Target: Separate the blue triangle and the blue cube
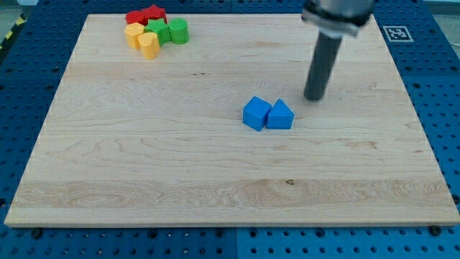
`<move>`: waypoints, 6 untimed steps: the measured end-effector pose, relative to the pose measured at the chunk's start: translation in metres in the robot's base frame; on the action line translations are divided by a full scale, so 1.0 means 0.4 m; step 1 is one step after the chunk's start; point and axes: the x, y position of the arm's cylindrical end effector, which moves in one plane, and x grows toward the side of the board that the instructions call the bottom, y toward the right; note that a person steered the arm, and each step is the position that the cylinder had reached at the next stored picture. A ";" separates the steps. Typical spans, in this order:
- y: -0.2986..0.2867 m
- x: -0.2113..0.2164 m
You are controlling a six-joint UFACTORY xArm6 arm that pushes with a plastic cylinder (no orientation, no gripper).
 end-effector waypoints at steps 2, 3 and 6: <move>-0.219 0.117; -0.221 0.087; -0.268 -0.028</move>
